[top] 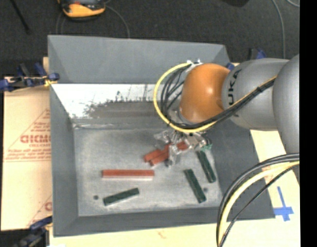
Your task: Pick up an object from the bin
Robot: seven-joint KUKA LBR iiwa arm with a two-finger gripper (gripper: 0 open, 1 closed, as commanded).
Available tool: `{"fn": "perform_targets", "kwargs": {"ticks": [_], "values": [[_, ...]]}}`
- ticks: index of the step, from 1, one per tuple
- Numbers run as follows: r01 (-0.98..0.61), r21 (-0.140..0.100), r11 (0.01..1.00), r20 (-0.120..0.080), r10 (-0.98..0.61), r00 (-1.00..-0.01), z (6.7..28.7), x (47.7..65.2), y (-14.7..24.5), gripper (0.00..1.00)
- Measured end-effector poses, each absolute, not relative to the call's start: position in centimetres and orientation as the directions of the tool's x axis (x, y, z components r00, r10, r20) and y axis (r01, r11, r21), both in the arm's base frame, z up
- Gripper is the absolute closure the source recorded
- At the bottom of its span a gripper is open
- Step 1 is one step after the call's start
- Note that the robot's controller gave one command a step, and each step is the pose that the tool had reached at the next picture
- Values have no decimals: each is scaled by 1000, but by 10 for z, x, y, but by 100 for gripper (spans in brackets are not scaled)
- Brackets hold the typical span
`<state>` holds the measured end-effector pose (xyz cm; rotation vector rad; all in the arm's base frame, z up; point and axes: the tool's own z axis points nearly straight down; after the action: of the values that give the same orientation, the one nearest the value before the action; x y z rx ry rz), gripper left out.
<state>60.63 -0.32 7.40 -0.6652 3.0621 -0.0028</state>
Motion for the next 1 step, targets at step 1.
{"fn": "perform_targets", "kwargs": {"ticks": [1], "values": [[-415, -3, 910, -8, -415, -910, 74, 606, -3, 100]]}}
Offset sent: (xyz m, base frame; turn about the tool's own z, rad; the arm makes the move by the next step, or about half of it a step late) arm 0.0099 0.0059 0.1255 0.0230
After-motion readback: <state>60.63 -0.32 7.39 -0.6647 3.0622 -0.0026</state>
